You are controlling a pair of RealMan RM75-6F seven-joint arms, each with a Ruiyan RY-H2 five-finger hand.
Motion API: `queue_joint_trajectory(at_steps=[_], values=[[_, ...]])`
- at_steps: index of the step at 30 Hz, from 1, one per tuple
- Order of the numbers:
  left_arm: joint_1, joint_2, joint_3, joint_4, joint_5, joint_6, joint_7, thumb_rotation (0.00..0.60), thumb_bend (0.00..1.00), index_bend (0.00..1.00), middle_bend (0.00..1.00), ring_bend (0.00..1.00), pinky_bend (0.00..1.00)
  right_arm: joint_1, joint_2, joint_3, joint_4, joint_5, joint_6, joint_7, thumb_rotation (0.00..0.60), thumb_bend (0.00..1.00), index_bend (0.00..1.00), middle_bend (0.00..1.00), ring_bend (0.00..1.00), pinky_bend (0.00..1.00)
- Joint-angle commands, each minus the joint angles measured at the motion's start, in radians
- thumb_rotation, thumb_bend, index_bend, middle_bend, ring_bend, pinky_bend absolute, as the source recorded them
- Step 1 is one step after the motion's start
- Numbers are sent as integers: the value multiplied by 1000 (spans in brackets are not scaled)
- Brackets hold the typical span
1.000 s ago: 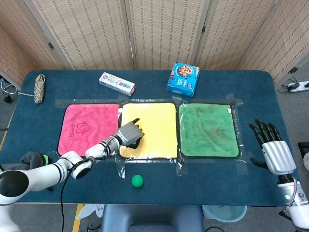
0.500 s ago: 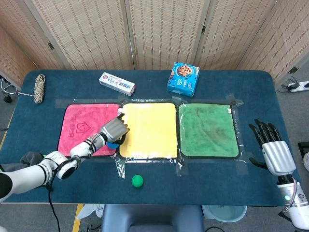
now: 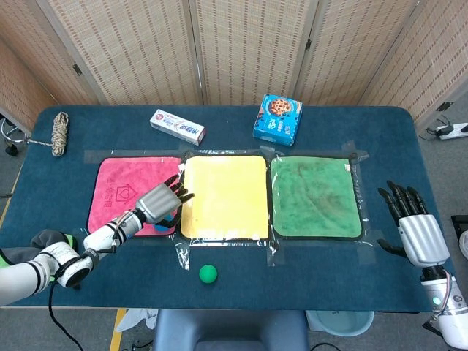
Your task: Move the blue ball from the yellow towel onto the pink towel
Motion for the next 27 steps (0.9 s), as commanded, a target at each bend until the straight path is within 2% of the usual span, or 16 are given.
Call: queue_joint_trajectory(at_steps=[1, 6, 9, 11, 17, 24, 27], values=[[20, 12, 12, -23, 7, 23, 24, 206, 475, 2, 74, 58, 2, 0, 0, 1, 3, -1, -1, 5, 600, 85, 0, 0, 0, 0], [45, 35, 20, -78, 29, 57, 43, 209, 456, 4, 38, 36, 0, 1, -4, 2, 6, -5, -2, 9, 600, 85, 0, 0, 0, 0], [54, 37, 32, -95, 98, 92, 26, 207, 457, 111, 52, 58, 0, 1, -5, 2, 7, -4, -4, 10, 600, 85, 0, 0, 0, 0], [52, 40, 42, -102, 139, 100, 17, 210, 457, 200, 102, 86, 0, 0, -5, 3, 7, -3, -5, 10, 600, 84, 0, 0, 0, 0], [43, 26, 63, -91, 230, 106, 10, 228, 459, 296, 183, 137, 0, -1, -6, 3, 5, -2, -9, 9, 600, 85, 0, 0, 0, 0], [49, -14, 57, -44, 223, 81, 75, 242, 459, 230, 179, 121, 0, -3, -6, 4, 5, 2, -10, 10, 600, 85, 0, 0, 0, 0], [53, -29, 57, -20, 217, 73, 90, 308, 459, 209, 165, 115, 0, -4, -7, 5, 7, 5, -11, 13, 600, 85, 0, 0, 0, 0]])
